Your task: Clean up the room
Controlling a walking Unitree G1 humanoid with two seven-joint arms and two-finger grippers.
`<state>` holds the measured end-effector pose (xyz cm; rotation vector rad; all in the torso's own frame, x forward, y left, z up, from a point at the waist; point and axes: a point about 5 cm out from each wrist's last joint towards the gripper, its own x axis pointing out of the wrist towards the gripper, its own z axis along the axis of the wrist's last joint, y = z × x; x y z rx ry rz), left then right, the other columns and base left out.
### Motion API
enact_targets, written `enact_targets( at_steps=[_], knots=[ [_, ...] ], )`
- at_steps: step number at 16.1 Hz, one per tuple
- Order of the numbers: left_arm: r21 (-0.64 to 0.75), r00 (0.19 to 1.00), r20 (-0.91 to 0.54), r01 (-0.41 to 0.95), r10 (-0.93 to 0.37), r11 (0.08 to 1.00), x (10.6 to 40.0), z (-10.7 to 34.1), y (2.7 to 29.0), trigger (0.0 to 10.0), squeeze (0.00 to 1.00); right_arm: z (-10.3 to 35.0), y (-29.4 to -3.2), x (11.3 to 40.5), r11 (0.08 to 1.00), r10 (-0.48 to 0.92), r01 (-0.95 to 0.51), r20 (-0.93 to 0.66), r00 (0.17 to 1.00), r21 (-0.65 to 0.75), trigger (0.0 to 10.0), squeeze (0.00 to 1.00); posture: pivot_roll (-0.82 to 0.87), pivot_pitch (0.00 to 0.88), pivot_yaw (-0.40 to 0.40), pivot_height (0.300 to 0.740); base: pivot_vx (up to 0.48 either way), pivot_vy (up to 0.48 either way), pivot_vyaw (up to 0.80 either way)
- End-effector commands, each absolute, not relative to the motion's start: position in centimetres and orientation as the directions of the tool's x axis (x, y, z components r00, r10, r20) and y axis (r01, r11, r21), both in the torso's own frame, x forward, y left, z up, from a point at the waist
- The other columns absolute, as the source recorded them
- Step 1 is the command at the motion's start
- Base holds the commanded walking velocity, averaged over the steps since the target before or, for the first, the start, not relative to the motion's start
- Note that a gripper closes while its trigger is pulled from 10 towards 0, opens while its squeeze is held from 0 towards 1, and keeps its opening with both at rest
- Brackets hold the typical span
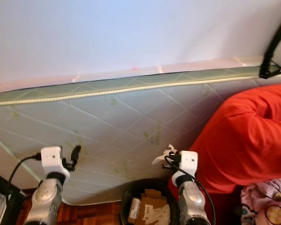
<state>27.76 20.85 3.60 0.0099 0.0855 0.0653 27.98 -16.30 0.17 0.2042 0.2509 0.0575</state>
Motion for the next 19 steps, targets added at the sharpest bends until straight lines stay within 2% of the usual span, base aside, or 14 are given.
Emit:
enact_targets(
  at_steps=[1,4,8,11,13,16,19],
  knots=[
    [0.045,0.994,-0.1,-0.04,0.044,0.998,27.4,3.4,21.1,10.0,0.0,0.4,-16.4,27.9,0.976,0.066,-0.018,-0.216,0.974,0.216,10.0,0.0,0.04,0.002,0.037,0.74,0.0,0.0,0.0],
    [0.047,0.995,-0.092,-0.036,0.04,0.998,26.6,3.5,21.2,10.0,0.0,0.2,-16.9,27.3,0.974,0.041,0.005,-0.197,0.98,0.227,10.0,0.0,0.04,0.041,0.048,0.74,0.0,0.0,0.0],
    [0.041,0.996,-0.065,-0.056,0.058,0.998,26.6,4.2,21.4,10.0,0.0,-0.8,-17.2,26.5,0.971,0.095,-0.035,-0.244,0.965,0.238,10.0,0.0,0.07,0.05,0.035,0.74,0.0,0.0,0.0],
    [0.024,0.996,-0.048,-0.079,0.08,0.997,26.1,4.3,21.4,10.0,0.0,-1.1,-16.4,26.6,0.971,0.13,-0.063,-0.285,0.95,0.232,10.0,0.0,0.11,0.042,0.002,0.74,0.0,0.0,0.0],
    [0.015,0.995,-0.039,-0.089,0.09,0.996,25.6,4.4,21.2,10.0,0.0,-0.3,-15.7,27.3,0.967,0.157,-0.101,-0.24,0.958,0.233,10.0,0.0,0.14,0.062,-0.022,0.74,0.0,0.0,0.0],
    [0.008,0.992,-0.049,-0.112,0.113,0.994,24.8,3.9,21.4,10.0,0.0,0.2,-15.0,27.9,0.965,0.186,-0.136,-0.22,0.958,0.222,10.0,0.0,0.13,0.094,-0.03,0.74,0.0,0.0,0.0],
    [0.008,0.991,-0.073,-0.112,0.112,0.994,24.4,3.5,21.3,10.0,0.0,0.3,-15.0,27.9,0.966,0.171,-0.122,-0.213,0.962,0.227,10.0,0.0,0.12,0.088,-0.026,0.74,0.0,0.0,0.0]
  ],
)
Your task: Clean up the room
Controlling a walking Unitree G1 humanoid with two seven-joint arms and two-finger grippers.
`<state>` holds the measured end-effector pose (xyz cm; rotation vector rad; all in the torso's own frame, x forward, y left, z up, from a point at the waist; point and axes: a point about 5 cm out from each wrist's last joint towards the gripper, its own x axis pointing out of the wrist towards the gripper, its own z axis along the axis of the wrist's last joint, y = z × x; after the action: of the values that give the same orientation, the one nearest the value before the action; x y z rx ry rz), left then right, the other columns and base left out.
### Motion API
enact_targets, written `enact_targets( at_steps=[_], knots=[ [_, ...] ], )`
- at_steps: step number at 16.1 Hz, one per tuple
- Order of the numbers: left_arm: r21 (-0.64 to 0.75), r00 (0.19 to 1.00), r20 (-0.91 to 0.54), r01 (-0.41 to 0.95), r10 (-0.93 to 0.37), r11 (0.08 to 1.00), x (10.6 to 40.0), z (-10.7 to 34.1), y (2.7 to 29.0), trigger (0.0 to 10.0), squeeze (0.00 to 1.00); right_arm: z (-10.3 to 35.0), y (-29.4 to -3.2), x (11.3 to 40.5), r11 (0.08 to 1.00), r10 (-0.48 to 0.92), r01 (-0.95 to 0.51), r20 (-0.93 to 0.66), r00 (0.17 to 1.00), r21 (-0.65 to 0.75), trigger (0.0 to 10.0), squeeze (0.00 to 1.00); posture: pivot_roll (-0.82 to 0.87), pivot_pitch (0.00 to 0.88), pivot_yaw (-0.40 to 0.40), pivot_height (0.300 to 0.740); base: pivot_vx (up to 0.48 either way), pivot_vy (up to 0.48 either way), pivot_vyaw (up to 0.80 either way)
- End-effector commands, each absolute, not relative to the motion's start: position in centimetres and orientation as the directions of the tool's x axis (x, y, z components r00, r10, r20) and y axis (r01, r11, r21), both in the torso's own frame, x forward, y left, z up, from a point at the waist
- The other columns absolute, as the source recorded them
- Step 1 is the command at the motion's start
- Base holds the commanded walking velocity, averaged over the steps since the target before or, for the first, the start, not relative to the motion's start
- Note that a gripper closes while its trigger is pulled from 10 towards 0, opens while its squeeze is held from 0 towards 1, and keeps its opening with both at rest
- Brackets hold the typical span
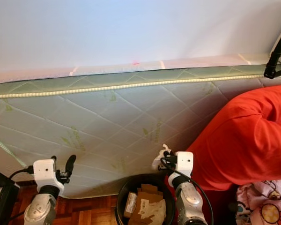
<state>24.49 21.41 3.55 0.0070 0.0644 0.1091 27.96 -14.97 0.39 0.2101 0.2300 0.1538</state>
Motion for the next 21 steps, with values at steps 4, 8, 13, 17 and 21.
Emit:
enact_targets(
  at_steps=[4,8,13,17,21],
  knots=[
    [-0.001,0.994,-0.057,-0.094,0.094,0.996,24.97,4.01,20.87,10.0,0.0,0.11,-14.91,27.74,0.971,0.162,-0.11,-0.238,0.958,0.214,10.0,0.0,0.11,0.101,-0.012,0.735,0.0,0.0,0.0],
    [0.001,0.995,-0.075,-0.069,0.069,0.998,24.87,3.65,20.51,10.0,0.0,0.24,-15.08,27.42,0.97,0.15,-0.103,-0.209,0.966,0.218,10.0,0.0,0.1,0.107,0.004,0.696,0.0,0.0,0.0],
    [0.007,0.996,-0.075,-0.057,0.057,0.998,24.95,3.79,20.37,10.0,0.0,-0.09,-15.04,27.11,0.973,0.145,-0.096,-0.234,0.961,0.209,10.0,0.0,0.1,0.115,0.01,0.696,0.0,0.0,0.0],
    [0.006,0.995,-0.073,-0.064,0.064,0.998,24.82,3.87,20.36,10.0,0.0,0.15,-14.63,27.29,0.969,0.165,-0.118,-0.217,0.962,0.216,10.0,0.0,0.11,0.113,0.002,0.668,0.0,0.0,0.0],
    [0.004,0.995,-0.071,-0.067,0.068,0.998,24.83,3.94,20.28,10.0,0.0,0.12,-14.69,27.35,0.971,0.167,-0.12,-0.23,0.959,0.207,10.0,0.0,0.11,0.111,-0.002,0.668,0.0,0.0,0.0]
  ],
)
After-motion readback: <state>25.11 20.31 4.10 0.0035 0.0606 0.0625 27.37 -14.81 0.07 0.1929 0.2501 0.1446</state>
